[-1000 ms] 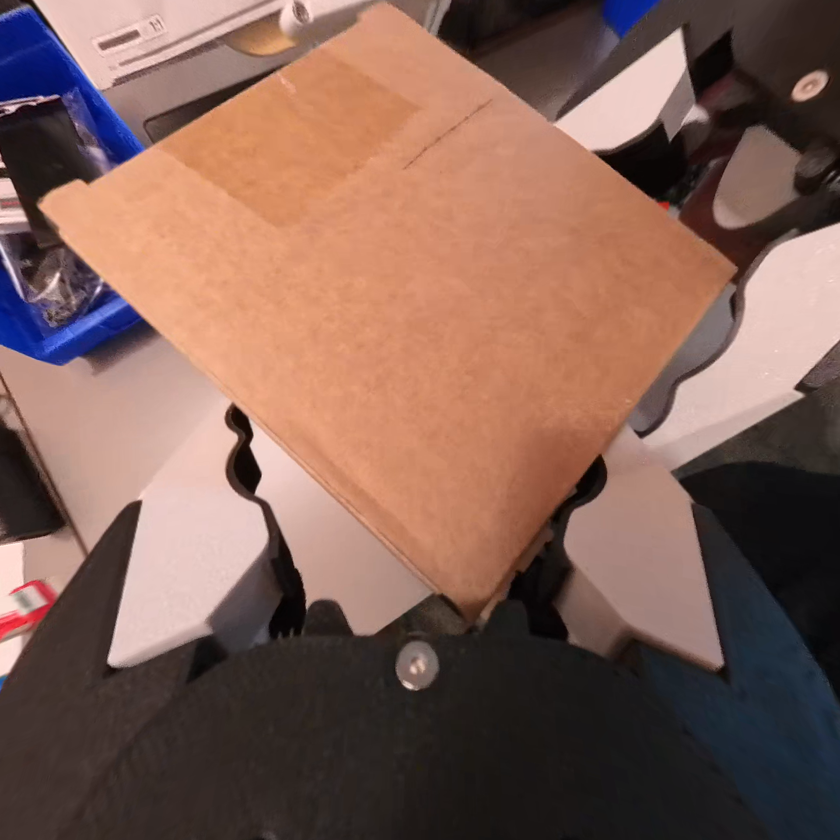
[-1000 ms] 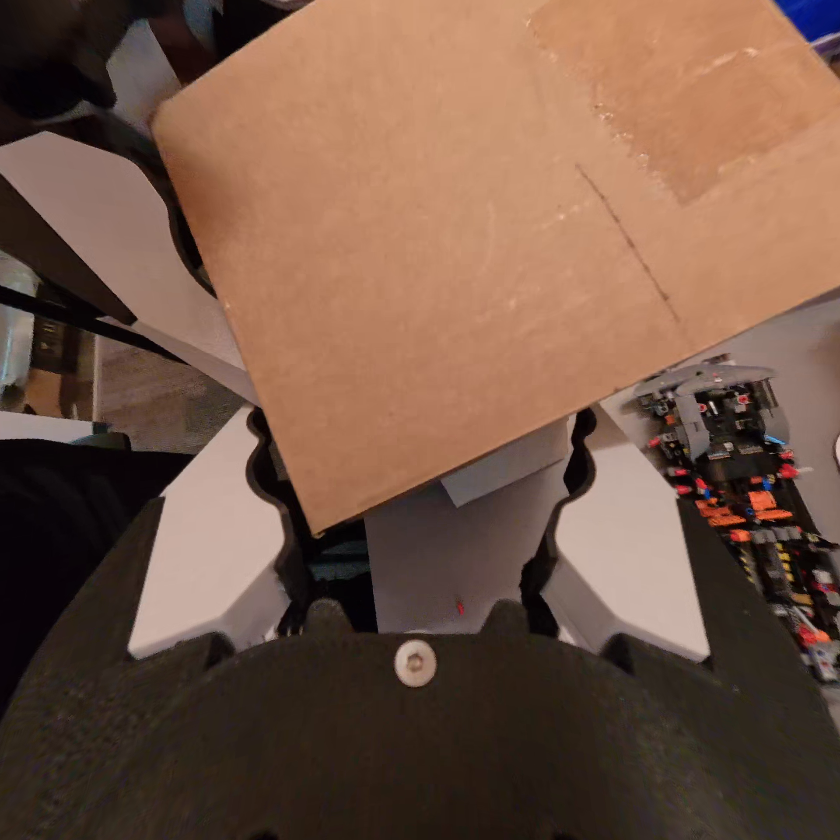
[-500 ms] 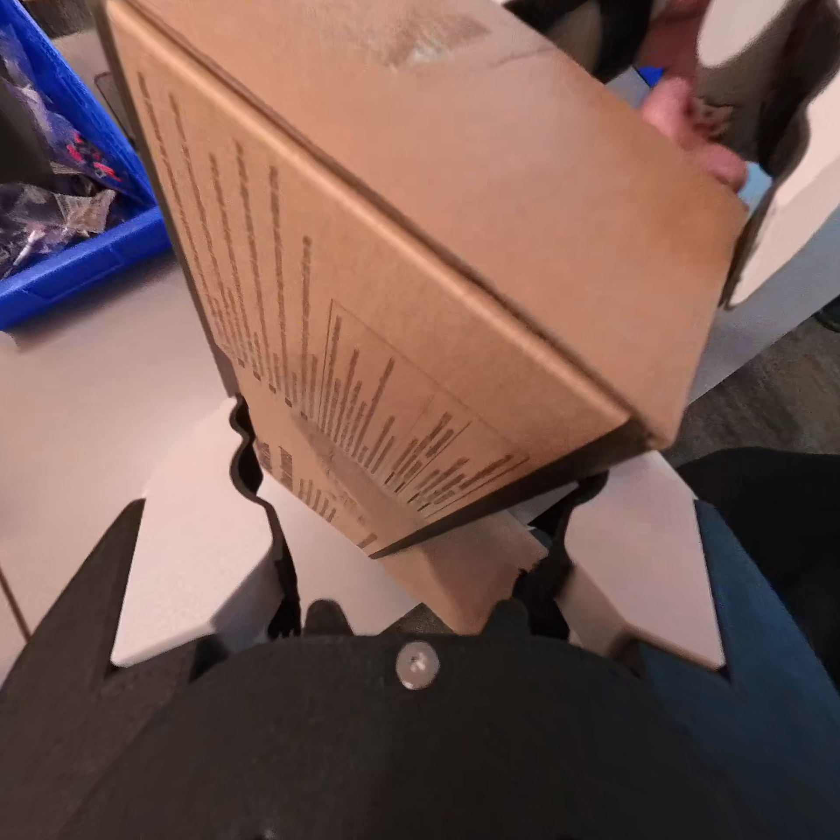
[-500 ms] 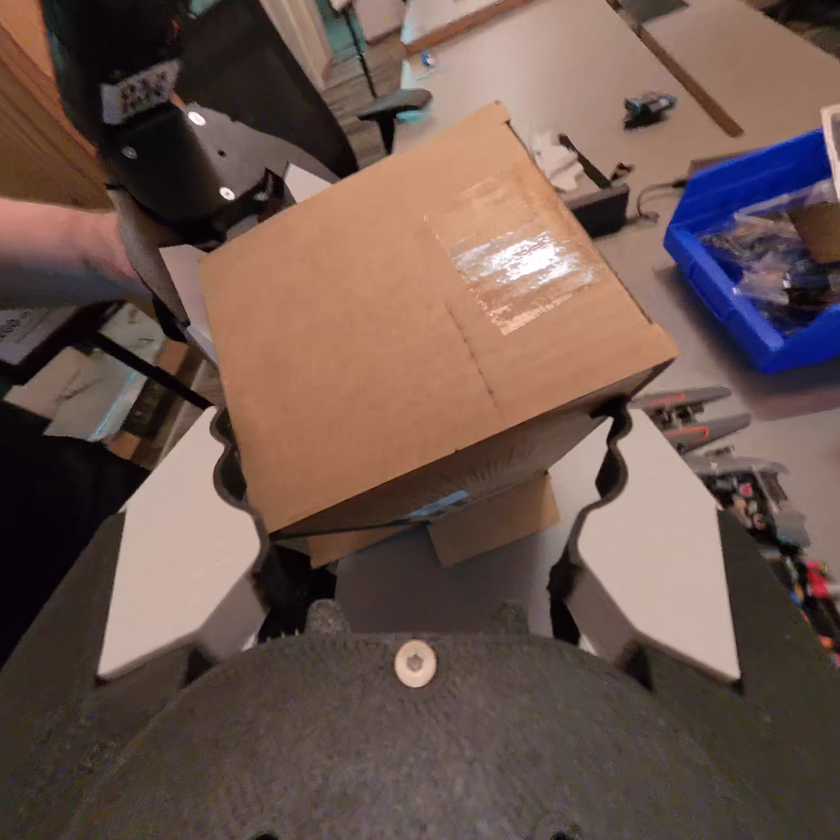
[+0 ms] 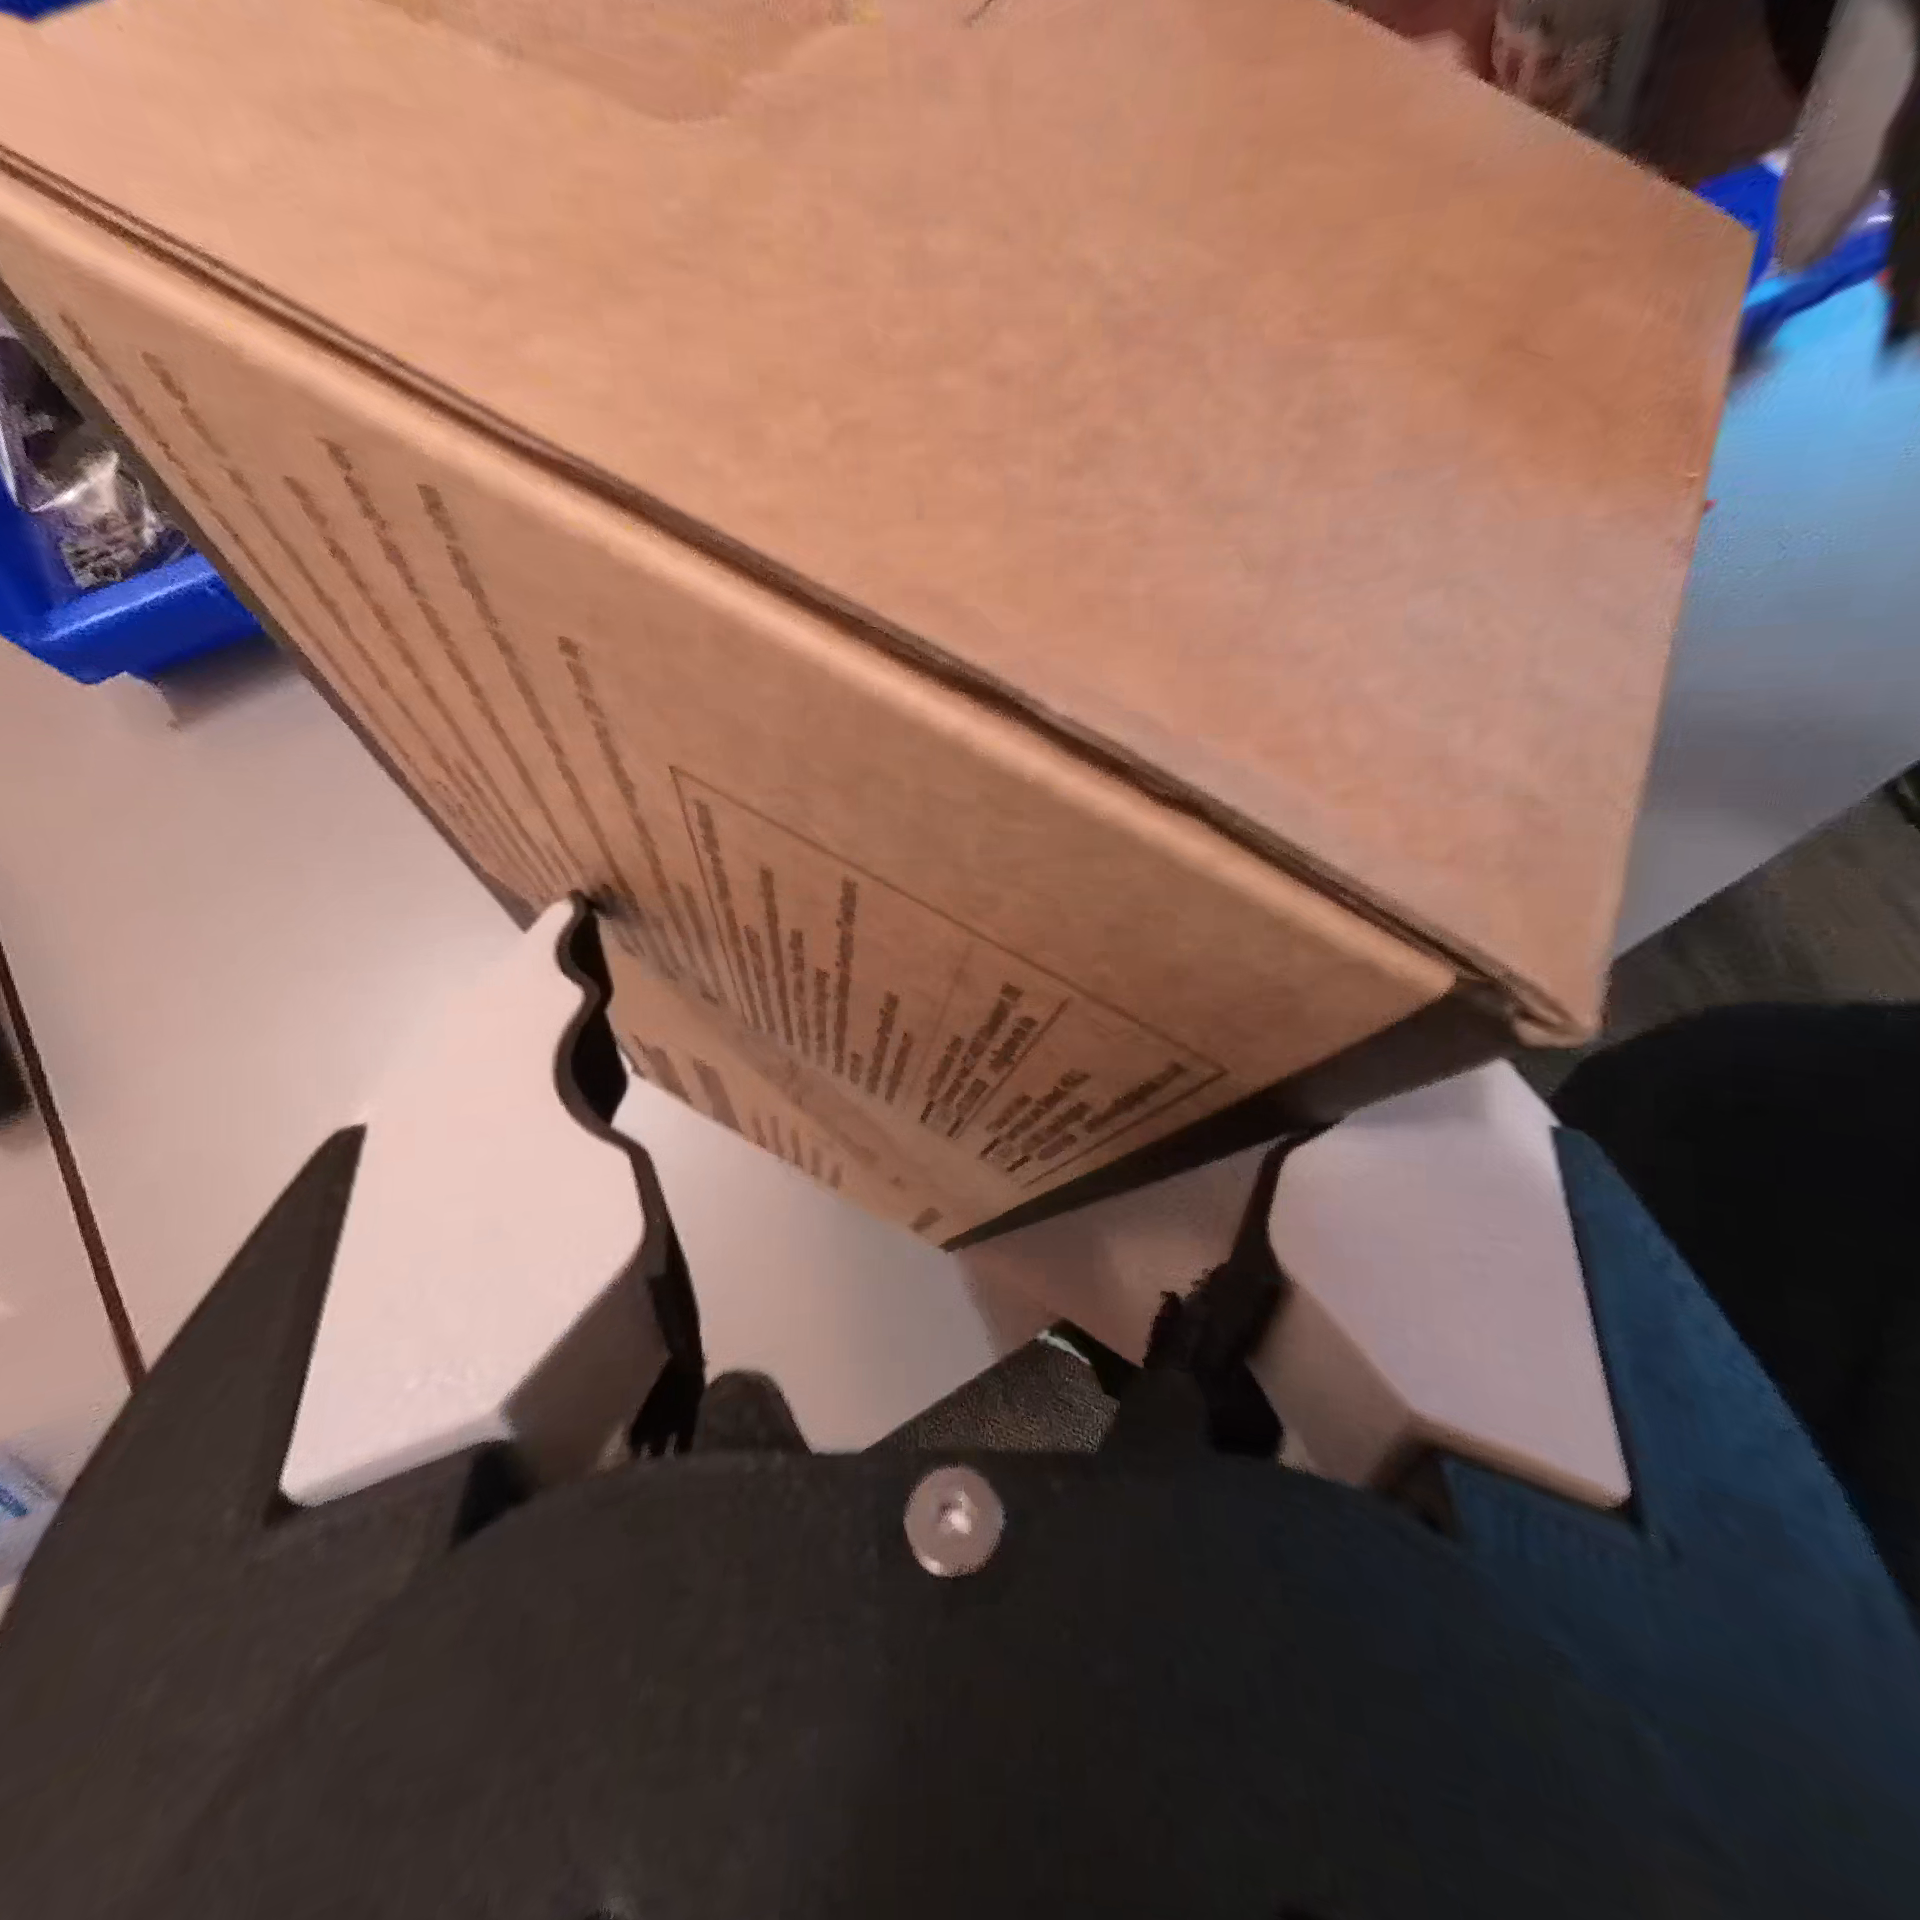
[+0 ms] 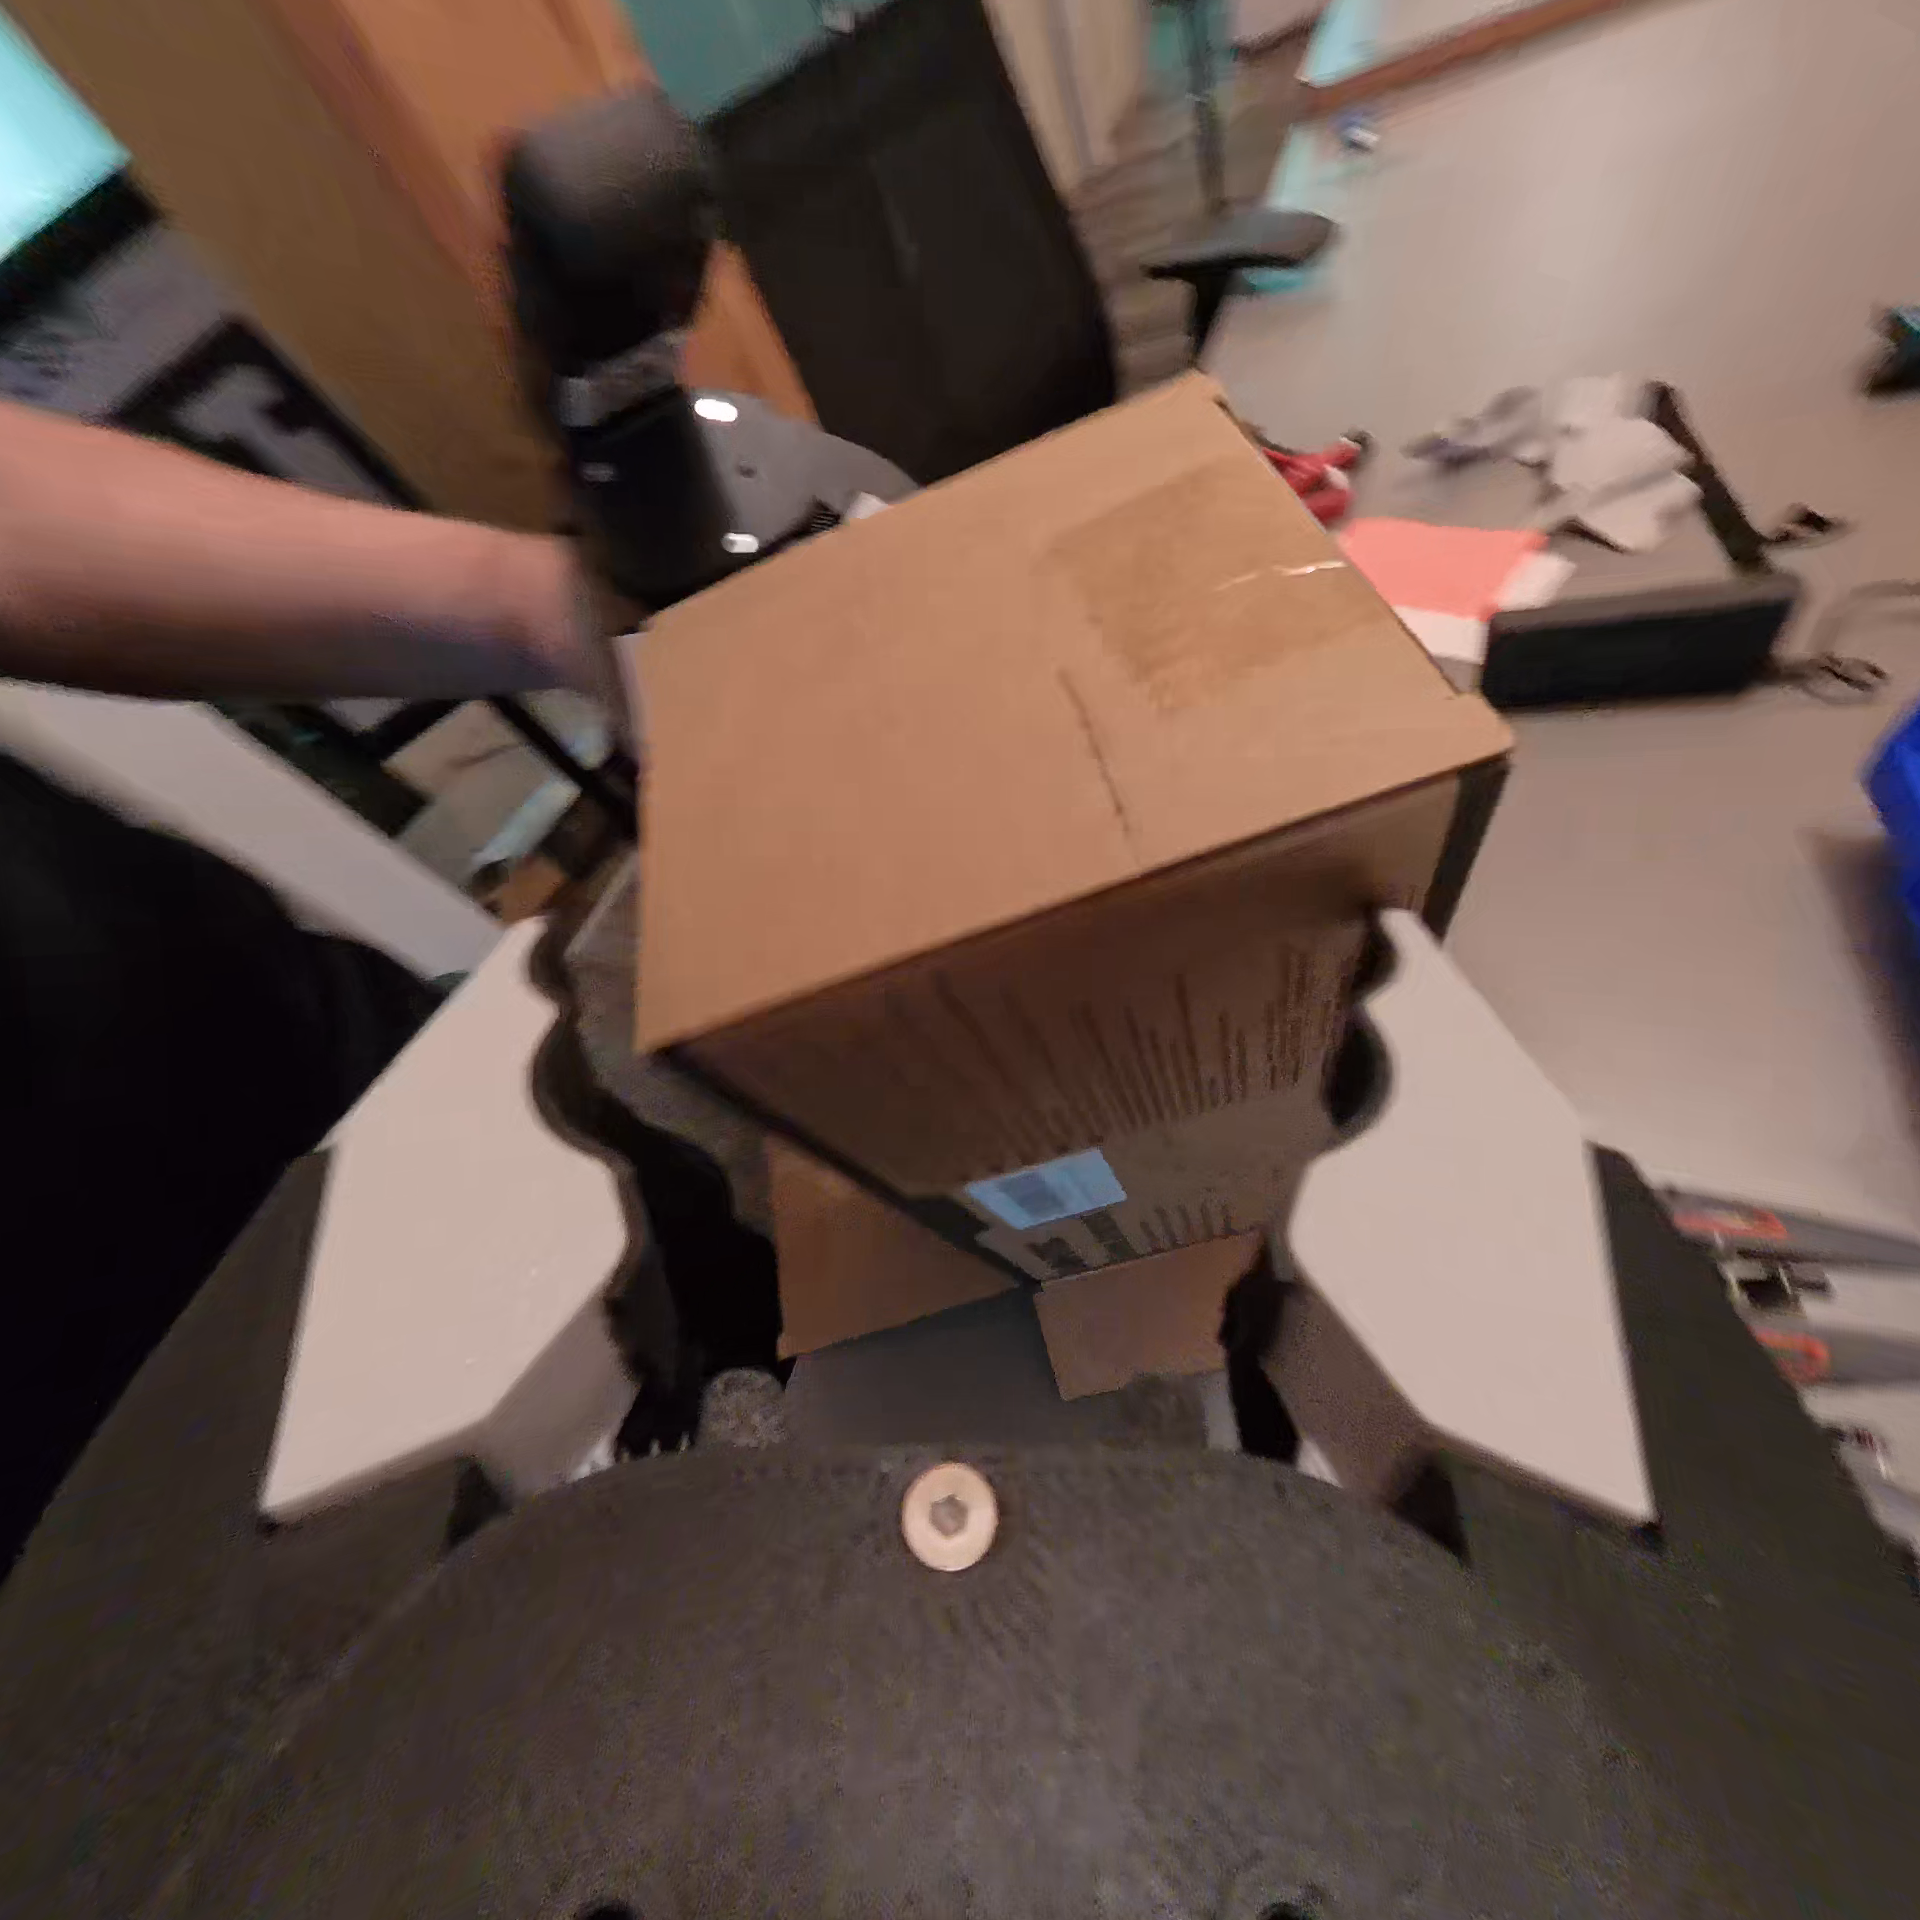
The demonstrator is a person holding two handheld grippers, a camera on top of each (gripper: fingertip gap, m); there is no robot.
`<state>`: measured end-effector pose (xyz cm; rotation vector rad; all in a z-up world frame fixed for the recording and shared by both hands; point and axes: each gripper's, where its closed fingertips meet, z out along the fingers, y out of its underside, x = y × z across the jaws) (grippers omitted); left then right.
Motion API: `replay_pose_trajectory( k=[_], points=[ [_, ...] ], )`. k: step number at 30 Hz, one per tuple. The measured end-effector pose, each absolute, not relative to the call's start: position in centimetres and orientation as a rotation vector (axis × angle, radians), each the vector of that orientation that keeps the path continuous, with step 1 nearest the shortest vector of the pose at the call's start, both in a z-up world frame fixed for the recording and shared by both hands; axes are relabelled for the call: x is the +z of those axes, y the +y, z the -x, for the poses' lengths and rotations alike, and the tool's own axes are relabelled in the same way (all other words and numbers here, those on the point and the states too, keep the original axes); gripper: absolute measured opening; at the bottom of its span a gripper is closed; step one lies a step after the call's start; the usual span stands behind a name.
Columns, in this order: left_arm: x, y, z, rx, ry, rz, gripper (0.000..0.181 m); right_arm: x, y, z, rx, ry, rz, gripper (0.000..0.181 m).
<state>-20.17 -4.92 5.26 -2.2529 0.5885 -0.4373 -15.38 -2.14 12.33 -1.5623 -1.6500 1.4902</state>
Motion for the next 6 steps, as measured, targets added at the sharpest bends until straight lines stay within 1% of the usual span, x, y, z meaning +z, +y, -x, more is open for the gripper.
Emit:
replay_pose_trajectory(
  k=[1,3,5,6],
  points=[
    [5.2,-5.3,20.8,-0.450,0.578,2.254,0.126,13.0,-1.7,15.0,1.541,-1.667,1.511,0.144],
    [5.2,-5.4,21.4,-0.460,0.563,2.252,0.117,11.7,2.1,14.6,1.462,-1.651,1.563,0.150],
    [4.9,-5.1,21.1,-0.457,0.589,2.266,0.117,8.7,5.2,15.0,1.444,-1.657,1.629,0.153],
    [4.8,-5.0,20.6,-0.453,0.607,2.270,0.118,7.4,5.3,15.6,1.477,-1.710,1.632,0.156]
  ],
)
